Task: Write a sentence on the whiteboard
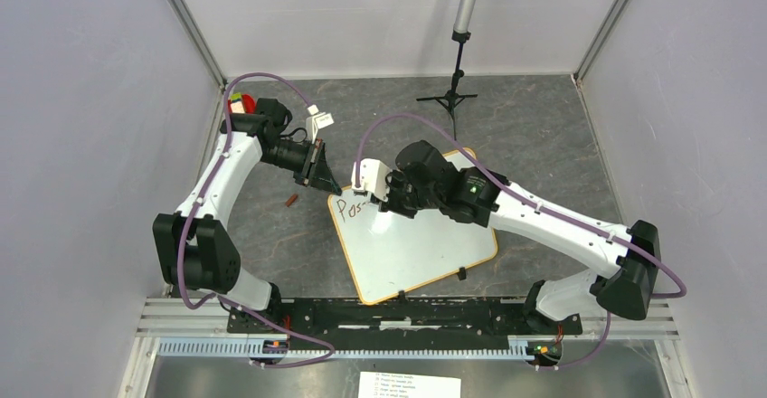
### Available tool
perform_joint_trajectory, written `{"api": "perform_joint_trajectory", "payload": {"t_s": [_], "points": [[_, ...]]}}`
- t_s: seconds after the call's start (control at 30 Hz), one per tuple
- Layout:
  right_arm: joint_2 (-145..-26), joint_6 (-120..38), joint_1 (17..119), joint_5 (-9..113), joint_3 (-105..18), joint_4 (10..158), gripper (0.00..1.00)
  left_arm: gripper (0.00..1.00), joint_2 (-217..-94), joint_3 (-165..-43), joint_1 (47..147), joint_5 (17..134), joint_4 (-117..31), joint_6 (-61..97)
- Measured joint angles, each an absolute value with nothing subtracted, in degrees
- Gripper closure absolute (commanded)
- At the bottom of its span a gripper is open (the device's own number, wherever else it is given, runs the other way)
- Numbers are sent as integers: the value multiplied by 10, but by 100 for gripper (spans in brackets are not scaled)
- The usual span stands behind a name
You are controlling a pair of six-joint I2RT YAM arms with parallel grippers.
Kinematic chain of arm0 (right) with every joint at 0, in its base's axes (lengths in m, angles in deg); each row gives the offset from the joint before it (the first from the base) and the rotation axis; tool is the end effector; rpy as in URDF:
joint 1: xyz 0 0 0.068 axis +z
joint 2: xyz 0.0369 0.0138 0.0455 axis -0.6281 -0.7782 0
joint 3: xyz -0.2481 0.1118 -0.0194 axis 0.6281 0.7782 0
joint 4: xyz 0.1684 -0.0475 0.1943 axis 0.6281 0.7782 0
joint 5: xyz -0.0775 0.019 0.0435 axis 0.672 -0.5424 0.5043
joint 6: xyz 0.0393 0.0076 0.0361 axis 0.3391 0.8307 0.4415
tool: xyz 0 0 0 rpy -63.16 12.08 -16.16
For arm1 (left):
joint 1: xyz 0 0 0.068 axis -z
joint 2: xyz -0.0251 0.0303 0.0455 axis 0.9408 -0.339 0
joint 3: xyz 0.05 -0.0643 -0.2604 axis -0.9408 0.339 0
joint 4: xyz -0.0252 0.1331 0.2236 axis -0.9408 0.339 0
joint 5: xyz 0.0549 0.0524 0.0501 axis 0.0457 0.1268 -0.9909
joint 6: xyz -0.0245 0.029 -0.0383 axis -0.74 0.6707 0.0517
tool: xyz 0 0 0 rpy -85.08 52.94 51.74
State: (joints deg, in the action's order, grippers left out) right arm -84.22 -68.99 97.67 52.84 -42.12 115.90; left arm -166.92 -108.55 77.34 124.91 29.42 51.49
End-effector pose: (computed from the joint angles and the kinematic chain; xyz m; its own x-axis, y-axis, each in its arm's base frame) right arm 0.1575 0.2674 0.3429 0.0298 -0.6471 -0.7618 -0.9495 0.2197 -0.2238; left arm 0.2653 -0.0636 0.3031 -0.8299 0.3045 -0.4676 0.5578 0.4336 -0.7077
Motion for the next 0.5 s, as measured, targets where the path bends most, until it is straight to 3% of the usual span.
{"api": "perform_joint_trajectory", "payload": {"t_s": [0.5], "points": [[-841, -697, 985, 518, -410, 1178, 100, 97, -1669, -1083, 773, 1248, 292, 515]]}}
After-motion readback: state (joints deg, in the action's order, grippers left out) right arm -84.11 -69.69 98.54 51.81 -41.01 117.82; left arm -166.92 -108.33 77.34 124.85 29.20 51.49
